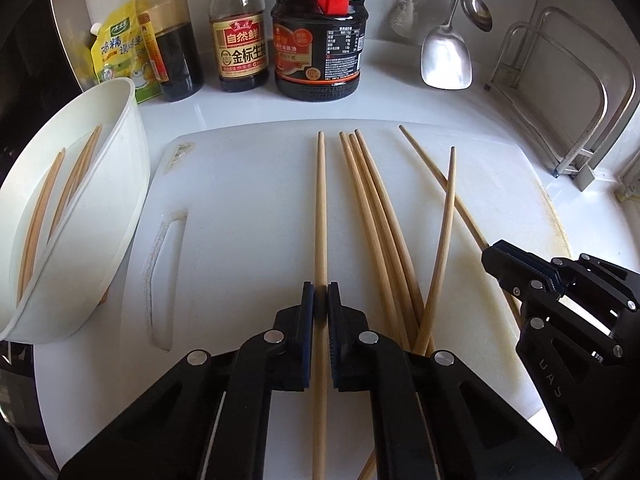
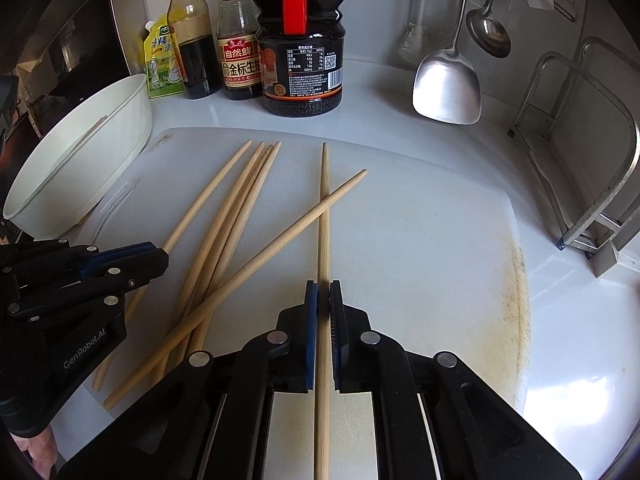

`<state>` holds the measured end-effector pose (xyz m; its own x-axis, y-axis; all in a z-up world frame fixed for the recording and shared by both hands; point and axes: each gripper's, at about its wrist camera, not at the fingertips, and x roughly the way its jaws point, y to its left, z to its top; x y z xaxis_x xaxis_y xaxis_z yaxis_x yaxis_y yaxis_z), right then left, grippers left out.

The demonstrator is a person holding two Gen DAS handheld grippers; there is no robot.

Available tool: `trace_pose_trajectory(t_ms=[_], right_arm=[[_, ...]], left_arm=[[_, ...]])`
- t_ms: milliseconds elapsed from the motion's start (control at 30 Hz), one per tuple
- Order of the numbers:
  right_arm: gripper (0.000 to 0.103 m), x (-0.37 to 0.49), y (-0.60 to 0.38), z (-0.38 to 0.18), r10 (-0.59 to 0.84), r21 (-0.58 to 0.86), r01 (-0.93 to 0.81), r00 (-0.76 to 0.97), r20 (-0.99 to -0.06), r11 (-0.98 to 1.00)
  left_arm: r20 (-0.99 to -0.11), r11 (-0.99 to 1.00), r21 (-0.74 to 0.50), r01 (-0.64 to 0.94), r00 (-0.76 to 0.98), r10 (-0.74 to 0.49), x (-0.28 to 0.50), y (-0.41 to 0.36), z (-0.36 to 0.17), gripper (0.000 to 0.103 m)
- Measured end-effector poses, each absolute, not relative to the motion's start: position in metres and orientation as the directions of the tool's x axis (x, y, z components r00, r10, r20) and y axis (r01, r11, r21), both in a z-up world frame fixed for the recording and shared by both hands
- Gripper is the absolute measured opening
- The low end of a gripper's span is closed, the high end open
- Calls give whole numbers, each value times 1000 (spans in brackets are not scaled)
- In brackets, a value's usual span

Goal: Organize utensils
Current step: 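Close the left tool on a chopstick while the right tool grasps another, then lower both held chopsticks into the water bowl and open both tools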

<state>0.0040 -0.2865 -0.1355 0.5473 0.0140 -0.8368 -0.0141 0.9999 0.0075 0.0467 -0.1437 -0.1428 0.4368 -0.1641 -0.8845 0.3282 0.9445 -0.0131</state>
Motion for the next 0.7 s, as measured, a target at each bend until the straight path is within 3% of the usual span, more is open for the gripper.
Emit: trace_pose_trajectory(t_ms=[700], right_arm=[[6,-4,-327,-123,-57,24,139,552,-832,990]], left_arm=[[-876,948,-43,316,444,-188,50,-127,-127,7]])
